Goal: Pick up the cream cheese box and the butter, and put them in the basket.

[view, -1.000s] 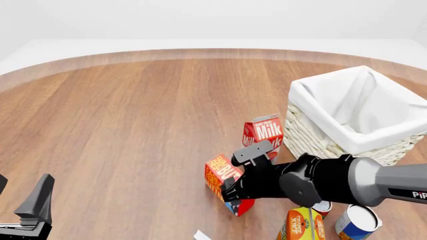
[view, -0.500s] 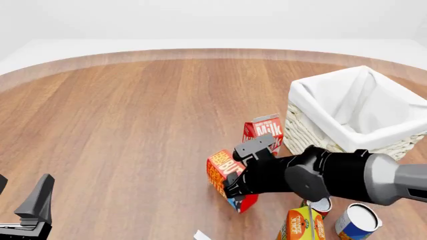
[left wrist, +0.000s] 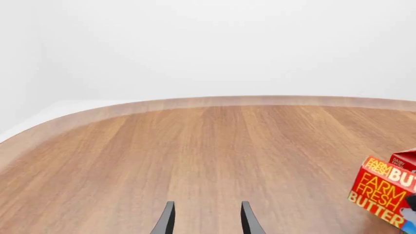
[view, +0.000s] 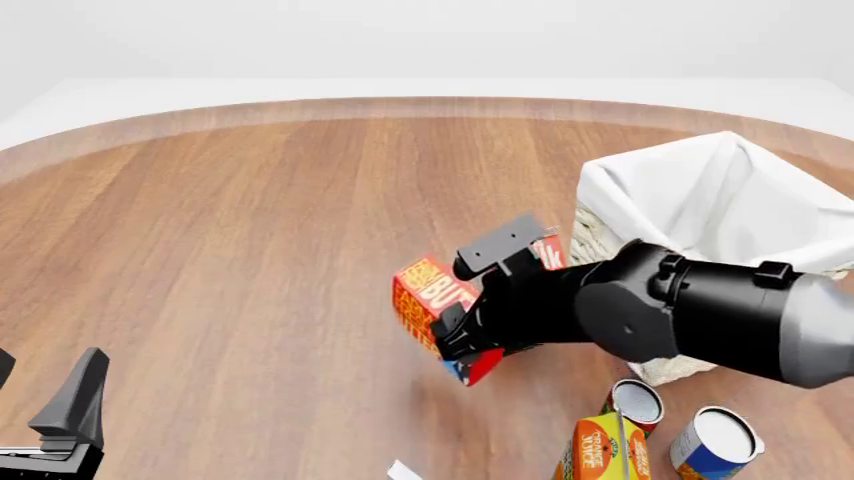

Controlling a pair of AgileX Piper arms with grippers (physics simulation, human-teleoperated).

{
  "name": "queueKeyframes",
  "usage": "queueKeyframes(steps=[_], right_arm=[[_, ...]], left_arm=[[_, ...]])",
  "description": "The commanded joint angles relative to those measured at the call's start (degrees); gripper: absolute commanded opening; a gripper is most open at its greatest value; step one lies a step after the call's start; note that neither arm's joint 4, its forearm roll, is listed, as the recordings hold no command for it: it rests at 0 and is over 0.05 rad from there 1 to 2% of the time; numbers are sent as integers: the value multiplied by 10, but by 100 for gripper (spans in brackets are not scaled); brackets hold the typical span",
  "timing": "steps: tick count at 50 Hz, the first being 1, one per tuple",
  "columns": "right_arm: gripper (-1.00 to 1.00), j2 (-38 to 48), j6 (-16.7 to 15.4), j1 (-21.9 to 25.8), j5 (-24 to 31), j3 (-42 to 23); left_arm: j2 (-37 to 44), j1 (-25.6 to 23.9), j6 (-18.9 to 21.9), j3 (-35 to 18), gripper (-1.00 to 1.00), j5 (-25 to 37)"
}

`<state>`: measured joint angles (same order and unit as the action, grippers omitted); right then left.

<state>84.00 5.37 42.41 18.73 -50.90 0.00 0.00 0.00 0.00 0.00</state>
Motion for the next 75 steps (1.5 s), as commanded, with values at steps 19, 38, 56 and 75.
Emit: queueKeyframes(steps=[19,38,56,75], right_arm=[[-100,-86,-54,-44,84,-81],[-100,-139,-86,-87,134,-139],[-100,-179,-112,-171,155,-154],[-100,-235,-123,-266,166,-151]], left_arm=[[0,0,0,0,100,0],[0,0,0,0,100,0],[0,0,0,0,100,0],[0,0,0,0,100,0]])
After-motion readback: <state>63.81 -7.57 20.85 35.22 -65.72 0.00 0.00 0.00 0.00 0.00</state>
